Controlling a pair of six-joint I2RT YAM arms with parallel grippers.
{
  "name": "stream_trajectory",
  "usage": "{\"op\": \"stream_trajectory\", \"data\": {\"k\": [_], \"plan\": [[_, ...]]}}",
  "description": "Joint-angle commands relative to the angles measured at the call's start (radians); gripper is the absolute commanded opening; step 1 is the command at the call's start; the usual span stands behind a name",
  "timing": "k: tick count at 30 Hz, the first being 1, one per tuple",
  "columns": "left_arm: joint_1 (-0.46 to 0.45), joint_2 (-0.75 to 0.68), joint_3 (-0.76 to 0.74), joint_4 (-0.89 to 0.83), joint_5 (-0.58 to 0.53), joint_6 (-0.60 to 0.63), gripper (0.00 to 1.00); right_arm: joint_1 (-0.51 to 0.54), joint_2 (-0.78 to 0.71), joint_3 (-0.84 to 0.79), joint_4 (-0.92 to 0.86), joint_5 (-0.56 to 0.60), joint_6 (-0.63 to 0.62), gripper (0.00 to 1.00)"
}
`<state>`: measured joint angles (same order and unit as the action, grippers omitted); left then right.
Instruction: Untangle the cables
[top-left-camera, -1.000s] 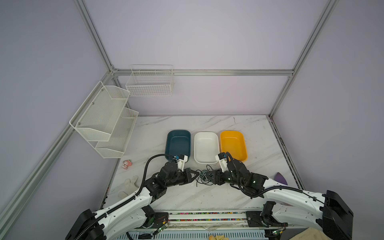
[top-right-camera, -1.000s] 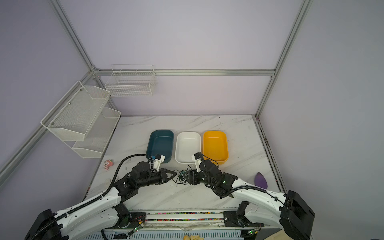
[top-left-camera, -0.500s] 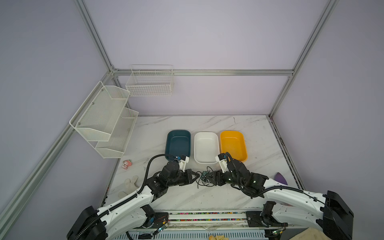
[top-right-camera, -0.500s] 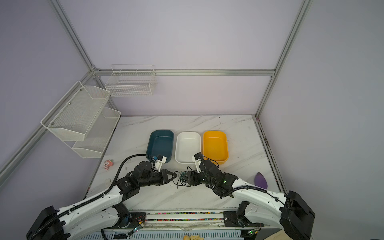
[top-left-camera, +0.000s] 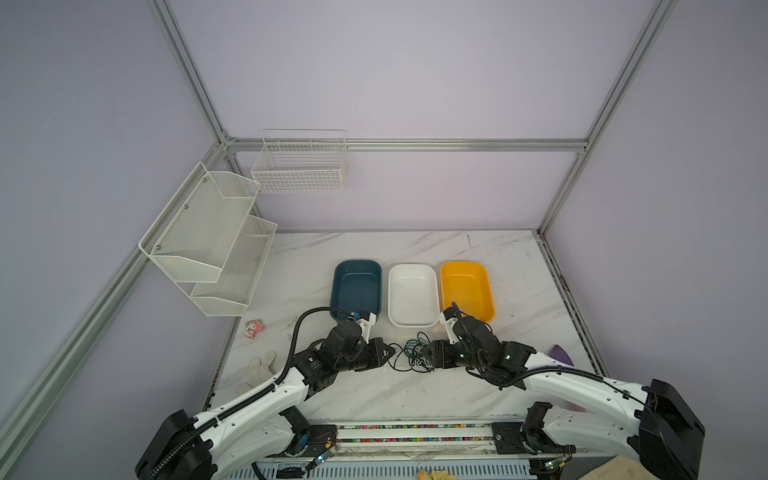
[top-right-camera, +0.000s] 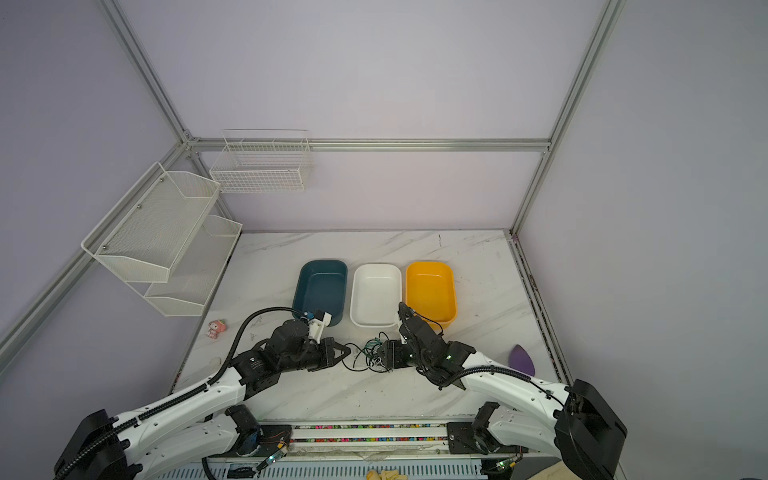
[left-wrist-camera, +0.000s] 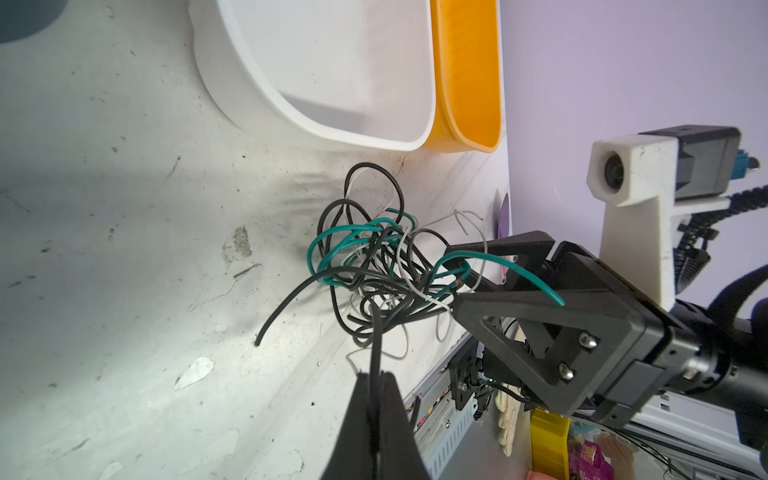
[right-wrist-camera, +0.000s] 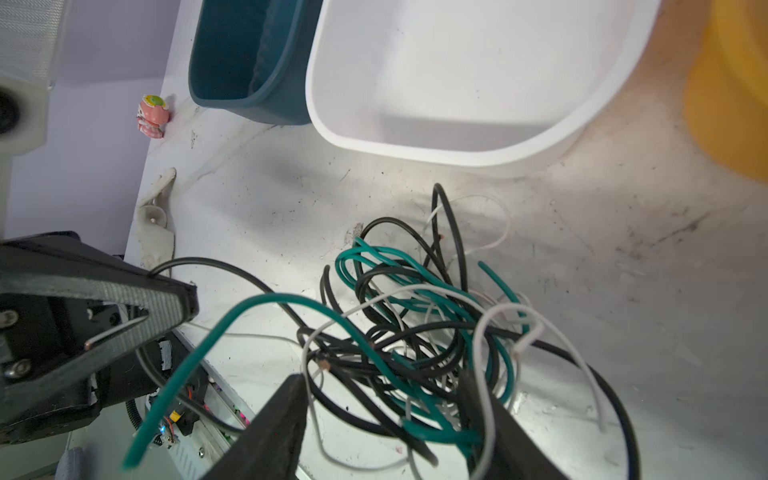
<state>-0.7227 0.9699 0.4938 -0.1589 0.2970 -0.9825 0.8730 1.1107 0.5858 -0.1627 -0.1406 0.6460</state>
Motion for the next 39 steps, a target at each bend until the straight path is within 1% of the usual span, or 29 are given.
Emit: {"op": "stream_trajectory", "data": {"k": [1,6,10,14,17,22,25,30,34,37,39], "plan": [[-0.004,-0.023,0.114,-0.007,-0.016,0.040,0.00,-0.010,-0.017,0.005,-0.061,0.037,0.022,0.58],[-0.005,-0.033,0.134,-0.057,-0.027,0.069,0.00,-0.014,-0.061,-0.003,-0.080,0.023,0.003,0.59],[-0.002,-0.067,0.165,-0.147,-0.104,0.108,0.00,-0.015,-0.118,0.016,-0.110,-0.002,-0.034,0.66],[0.003,-0.103,0.211,-0.229,-0.161,0.151,0.00,-0.018,-0.135,0.031,-0.146,-0.001,-0.055,0.73],[0.006,-0.107,0.235,-0.258,-0.173,0.171,0.00,-0.017,-0.135,0.038,-0.158,0.000,-0.047,0.76],[0.009,-0.093,0.273,-0.289,-0.174,0.194,0.00,-0.021,-0.167,0.065,-0.209,0.075,-0.019,0.77],[0.011,-0.096,0.307,-0.321,-0.199,0.223,0.00,-0.030,-0.194,0.070,-0.236,0.117,0.016,0.80],[0.026,-0.093,0.364,-0.390,-0.244,0.269,0.00,-0.057,-0.180,0.062,-0.281,0.122,0.066,0.84],[0.037,-0.078,0.398,-0.428,-0.246,0.281,0.00,-0.084,-0.158,0.048,-0.314,0.133,0.105,0.85],[0.037,-0.068,0.400,-0.406,-0.202,0.271,0.00,-0.091,-0.169,0.046,-0.314,0.133,0.119,0.85],[0.037,-0.054,0.396,-0.380,-0.157,0.257,0.00,-0.091,-0.187,0.049,-0.280,0.104,0.081,0.83]]}}
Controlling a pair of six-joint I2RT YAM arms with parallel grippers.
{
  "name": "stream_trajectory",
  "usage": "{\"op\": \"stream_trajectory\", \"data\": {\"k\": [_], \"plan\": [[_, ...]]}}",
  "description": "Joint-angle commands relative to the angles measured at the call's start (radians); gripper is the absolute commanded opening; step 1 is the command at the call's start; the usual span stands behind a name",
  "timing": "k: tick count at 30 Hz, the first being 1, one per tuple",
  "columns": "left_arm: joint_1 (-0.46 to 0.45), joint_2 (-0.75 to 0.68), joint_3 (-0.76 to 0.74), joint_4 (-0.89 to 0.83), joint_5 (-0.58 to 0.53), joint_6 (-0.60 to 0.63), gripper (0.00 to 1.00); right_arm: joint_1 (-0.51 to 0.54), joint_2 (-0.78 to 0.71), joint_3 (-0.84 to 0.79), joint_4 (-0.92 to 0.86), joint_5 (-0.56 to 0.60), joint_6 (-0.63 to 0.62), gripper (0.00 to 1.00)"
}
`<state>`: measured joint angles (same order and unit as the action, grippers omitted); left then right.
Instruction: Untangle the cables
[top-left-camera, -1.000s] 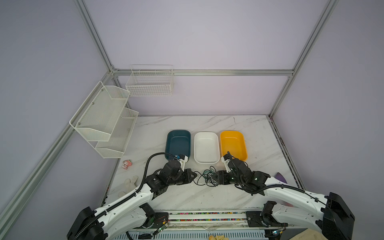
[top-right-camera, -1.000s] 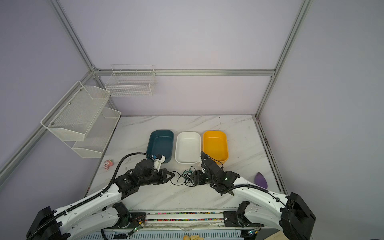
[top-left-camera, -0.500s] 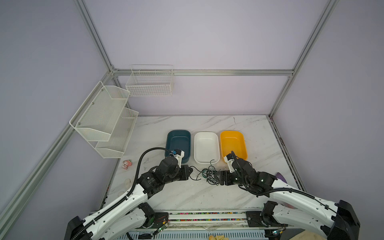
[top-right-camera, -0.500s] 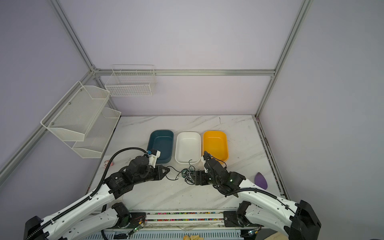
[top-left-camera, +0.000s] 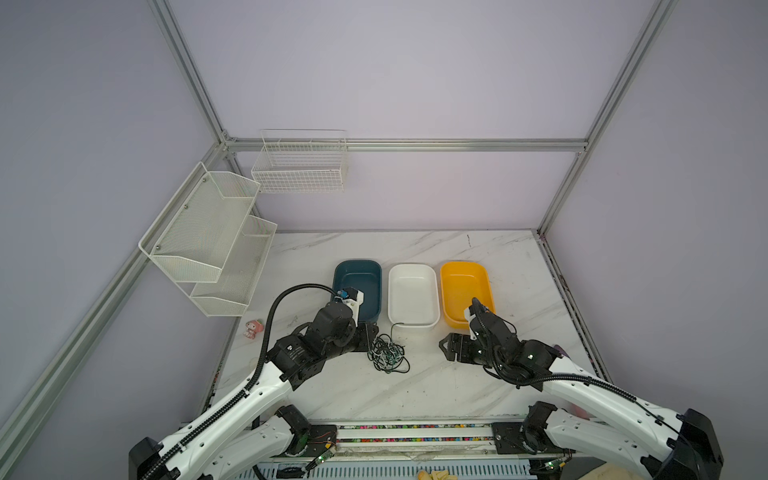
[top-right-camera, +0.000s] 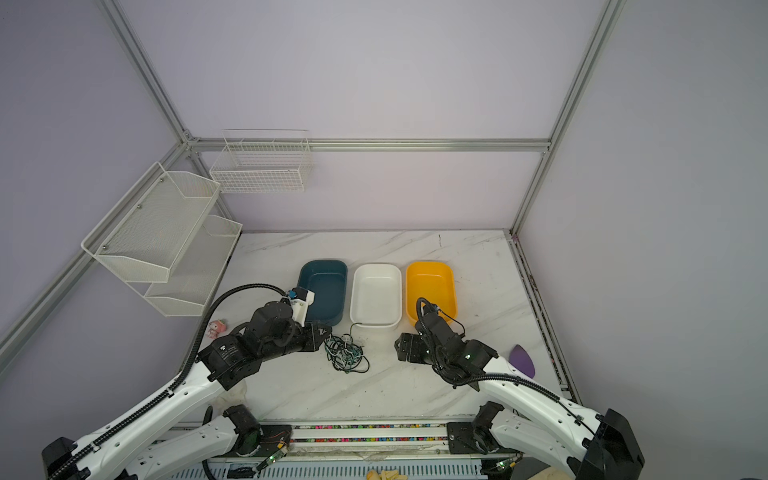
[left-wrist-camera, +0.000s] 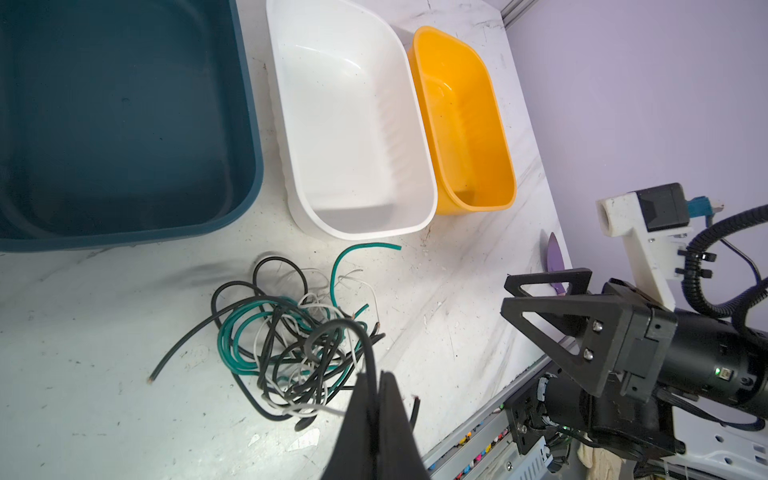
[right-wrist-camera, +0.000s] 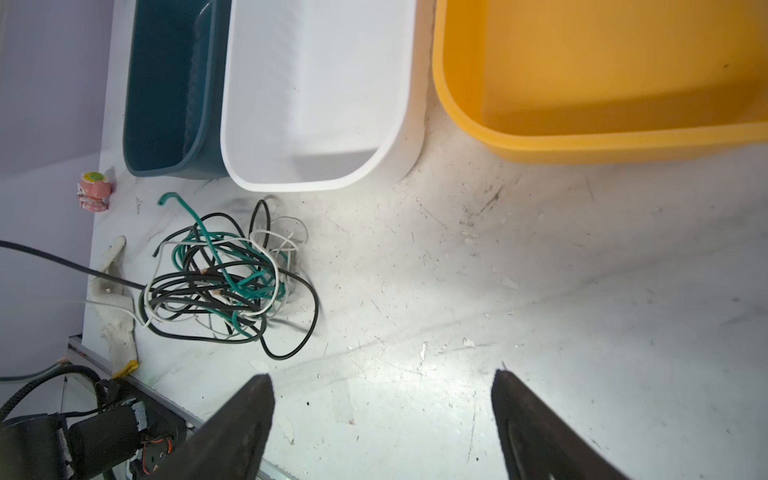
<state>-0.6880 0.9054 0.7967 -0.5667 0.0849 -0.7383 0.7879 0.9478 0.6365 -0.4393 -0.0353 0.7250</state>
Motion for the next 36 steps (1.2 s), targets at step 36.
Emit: {"op": "stream_trajectory", "data": {"k": [36], "plan": [[-0.054,0.156,0.325,0.241,0.302,-0.162,0.00,0.188,0.126,-0.091,0.669,-0.072,-0.288,0.61]]}}
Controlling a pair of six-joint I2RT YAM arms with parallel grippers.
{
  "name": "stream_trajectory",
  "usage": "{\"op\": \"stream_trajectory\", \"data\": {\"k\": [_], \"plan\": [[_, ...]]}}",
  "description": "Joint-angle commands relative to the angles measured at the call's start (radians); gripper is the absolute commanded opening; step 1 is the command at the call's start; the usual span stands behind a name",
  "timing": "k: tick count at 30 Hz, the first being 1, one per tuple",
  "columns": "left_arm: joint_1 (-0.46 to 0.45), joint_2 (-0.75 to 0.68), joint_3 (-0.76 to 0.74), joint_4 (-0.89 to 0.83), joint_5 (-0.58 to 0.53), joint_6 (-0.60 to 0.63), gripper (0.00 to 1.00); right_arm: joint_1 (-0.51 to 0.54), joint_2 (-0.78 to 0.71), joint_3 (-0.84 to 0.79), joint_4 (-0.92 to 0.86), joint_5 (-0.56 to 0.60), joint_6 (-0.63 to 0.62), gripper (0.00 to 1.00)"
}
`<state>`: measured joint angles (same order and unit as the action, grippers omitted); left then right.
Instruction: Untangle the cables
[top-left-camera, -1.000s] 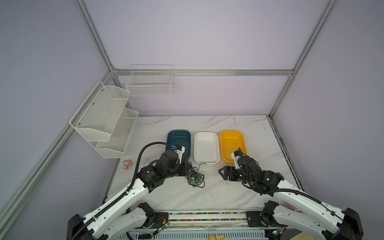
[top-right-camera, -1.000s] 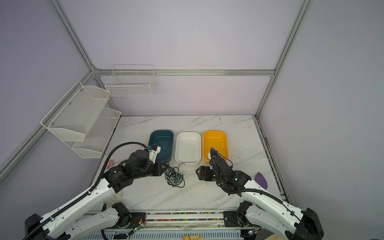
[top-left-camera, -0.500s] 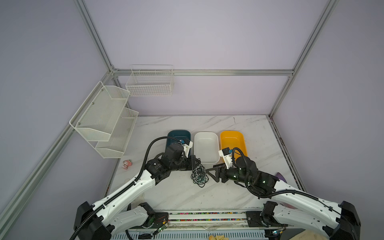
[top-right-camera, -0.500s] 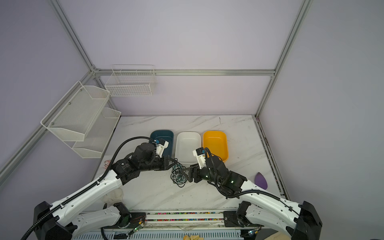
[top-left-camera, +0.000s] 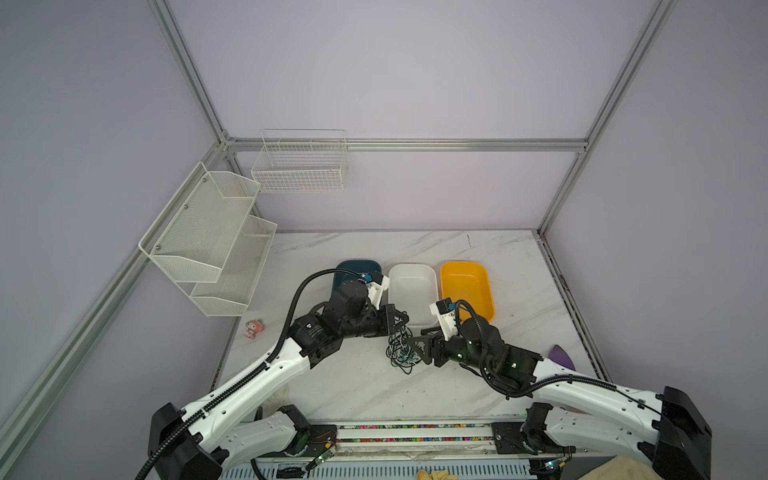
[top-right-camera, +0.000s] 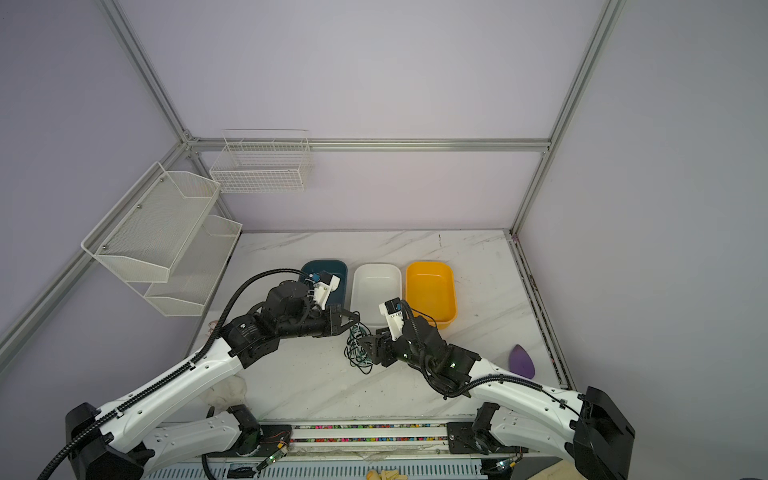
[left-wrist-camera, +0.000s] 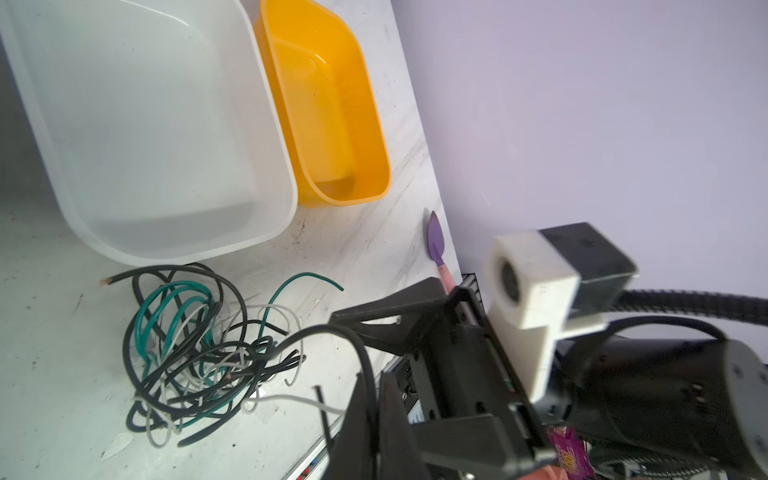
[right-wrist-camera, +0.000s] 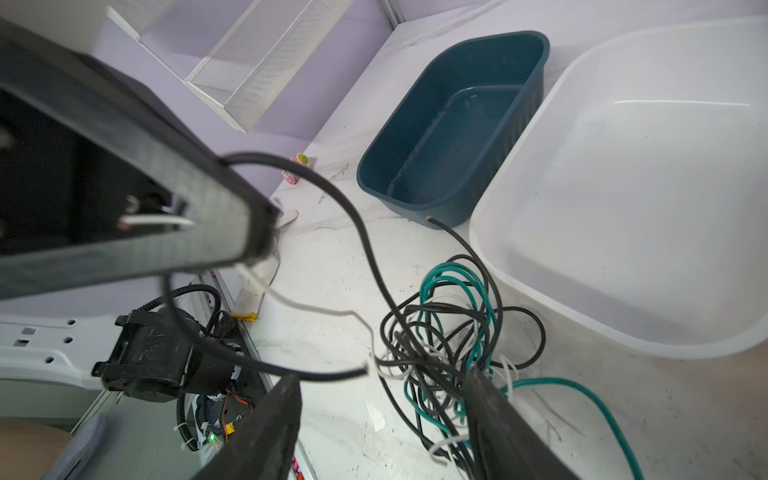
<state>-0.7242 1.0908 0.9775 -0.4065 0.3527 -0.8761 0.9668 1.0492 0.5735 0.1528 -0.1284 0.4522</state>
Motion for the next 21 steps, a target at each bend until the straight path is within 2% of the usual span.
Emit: {"op": "stream_trajectory", "data": {"k": [1,7,15,21], "plan": [[-0.023,-0.031,0.153,0.082,0.031,-0.027,0.00,0.015,0.034,-0.030,0.077,0.045,-0.017,0.58],[-0.043,-0.036,0.182,0.093,0.023,-0.040,0.00,0.037,0.014,-0.079,0.139,0.143,-0.033,0.50],[-0.050,-0.050,0.190,0.101,0.007,-0.049,0.00,0.041,0.054,-0.104,0.151,0.183,-0.020,0.23],[-0.050,-0.077,0.229,0.033,-0.049,-0.021,0.00,0.043,0.055,-0.127,0.104,0.232,0.026,0.09]]}}
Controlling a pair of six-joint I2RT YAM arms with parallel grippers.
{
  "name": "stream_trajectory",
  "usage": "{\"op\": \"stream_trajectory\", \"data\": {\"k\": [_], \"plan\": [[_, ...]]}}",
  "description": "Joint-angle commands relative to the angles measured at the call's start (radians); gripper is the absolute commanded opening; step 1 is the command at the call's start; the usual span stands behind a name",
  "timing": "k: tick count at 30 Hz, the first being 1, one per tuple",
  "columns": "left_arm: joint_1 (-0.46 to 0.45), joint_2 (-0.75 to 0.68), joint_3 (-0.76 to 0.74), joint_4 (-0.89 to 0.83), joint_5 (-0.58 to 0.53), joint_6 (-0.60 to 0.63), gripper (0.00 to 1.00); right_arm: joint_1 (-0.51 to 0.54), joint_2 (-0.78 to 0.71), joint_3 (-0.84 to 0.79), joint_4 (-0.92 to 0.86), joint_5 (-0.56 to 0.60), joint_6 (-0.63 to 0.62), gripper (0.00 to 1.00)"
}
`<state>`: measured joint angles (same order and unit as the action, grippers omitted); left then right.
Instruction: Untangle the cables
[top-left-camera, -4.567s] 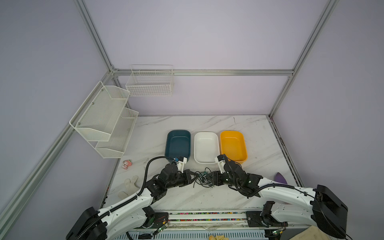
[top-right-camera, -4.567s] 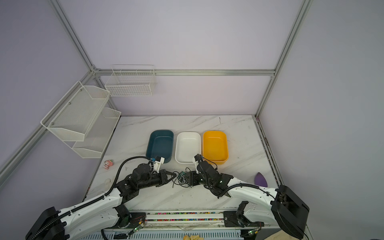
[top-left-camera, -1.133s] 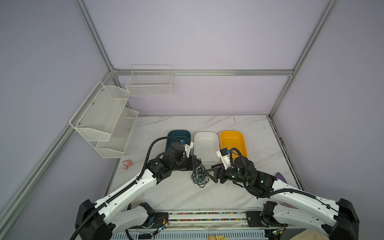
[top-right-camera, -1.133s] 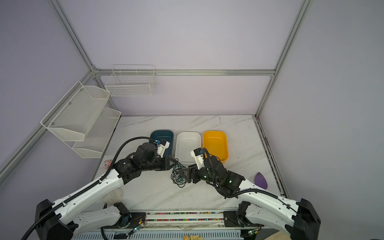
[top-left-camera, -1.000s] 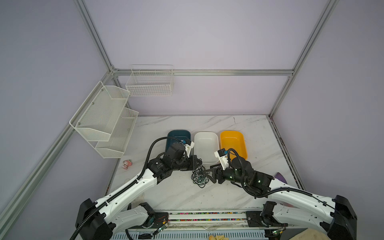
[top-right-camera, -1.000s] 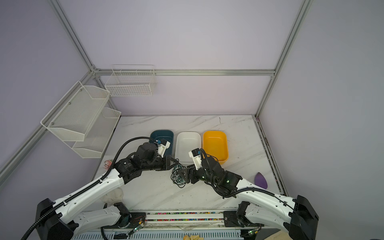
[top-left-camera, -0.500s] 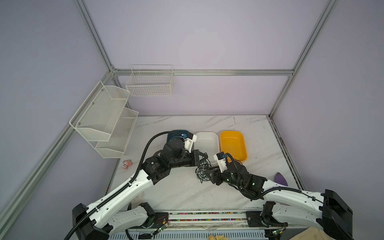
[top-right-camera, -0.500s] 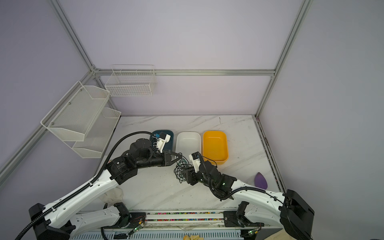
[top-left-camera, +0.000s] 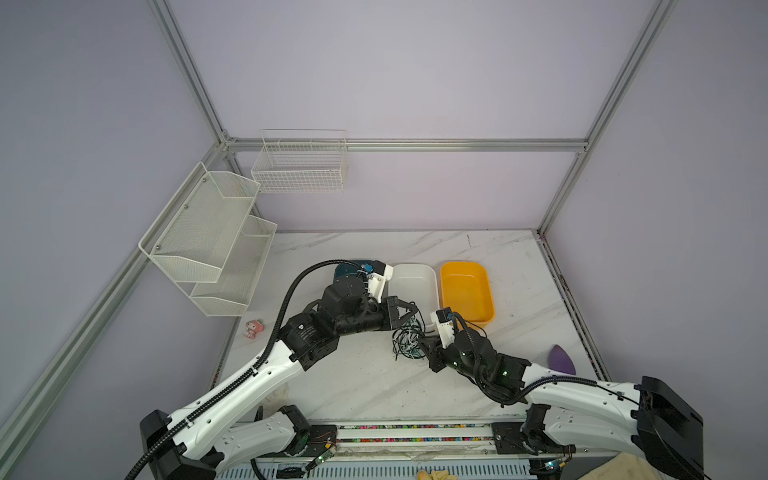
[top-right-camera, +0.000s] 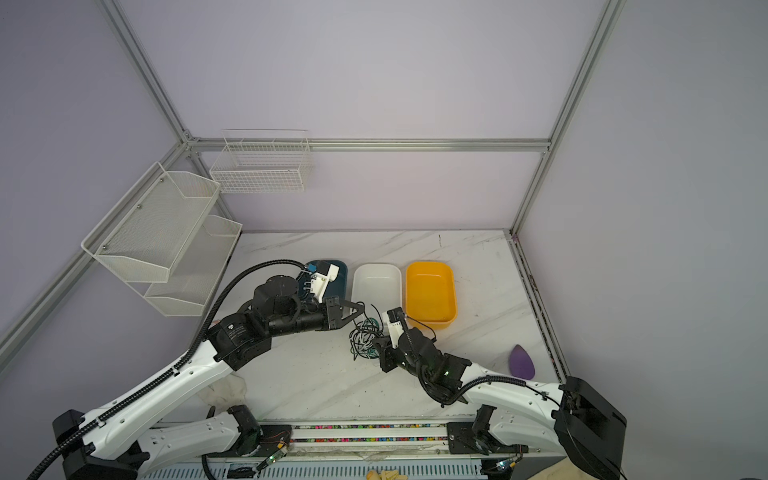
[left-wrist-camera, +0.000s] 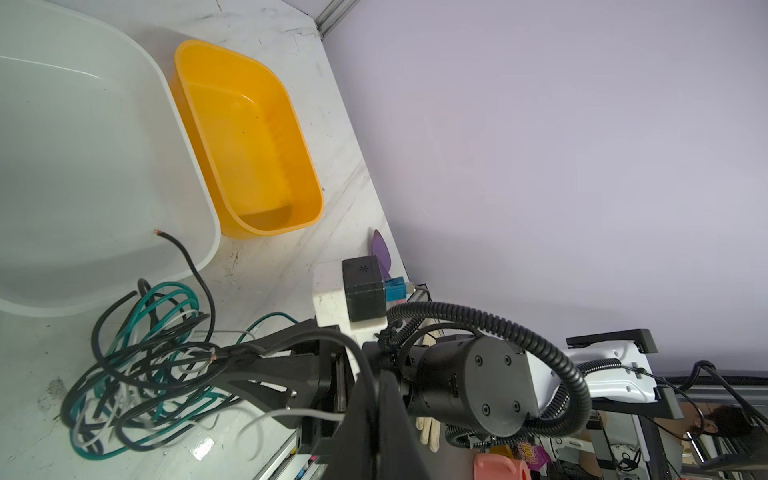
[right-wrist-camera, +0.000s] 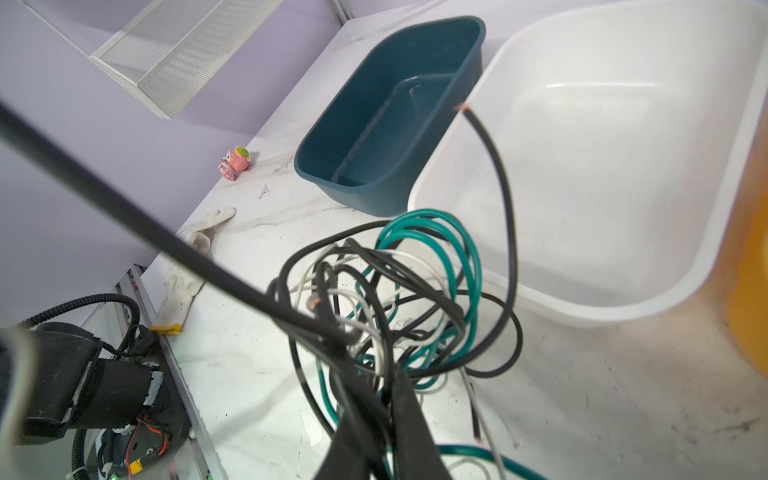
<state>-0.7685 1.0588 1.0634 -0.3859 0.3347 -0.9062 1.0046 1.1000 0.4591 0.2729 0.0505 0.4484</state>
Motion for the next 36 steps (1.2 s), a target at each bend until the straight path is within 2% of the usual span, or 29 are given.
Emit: {"op": "stream_trajectory", "data": {"k": [1,6,11,17,22,25,30,33,36], "plan": [[-0.005,-0.055,0.150,-0.007,-0.050,0.017,0.00,0.005,0.014,-0.013,-0.035,0.066,0.048,0.07],[-0.003,-0.104,0.185,-0.086,-0.151,0.058,0.00,0.005,0.086,-0.002,-0.129,0.052,0.118,0.00],[0.001,-0.109,0.247,-0.168,-0.178,0.102,0.00,0.006,0.017,-0.064,-0.141,0.024,0.202,0.00],[0.009,-0.111,0.305,-0.221,-0.214,0.140,0.00,0.005,-0.034,-0.079,-0.190,0.020,0.246,0.00],[0.012,-0.112,0.406,-0.255,-0.253,0.183,0.00,0.005,0.019,-0.074,-0.185,0.022,0.260,0.00],[0.013,-0.110,0.469,-0.248,-0.234,0.198,0.00,0.006,0.064,-0.055,-0.193,0.018,0.259,0.00],[0.012,-0.099,0.483,-0.231,-0.186,0.173,0.00,0.005,0.039,-0.062,-0.189,0.026,0.257,0.05],[0.012,-0.086,0.542,-0.276,-0.208,0.208,0.00,0.006,0.026,-0.071,-0.184,0.027,0.260,0.08],[0.013,-0.080,0.560,-0.247,-0.194,0.202,0.00,0.006,0.026,-0.060,-0.192,0.014,0.253,0.20]]}}
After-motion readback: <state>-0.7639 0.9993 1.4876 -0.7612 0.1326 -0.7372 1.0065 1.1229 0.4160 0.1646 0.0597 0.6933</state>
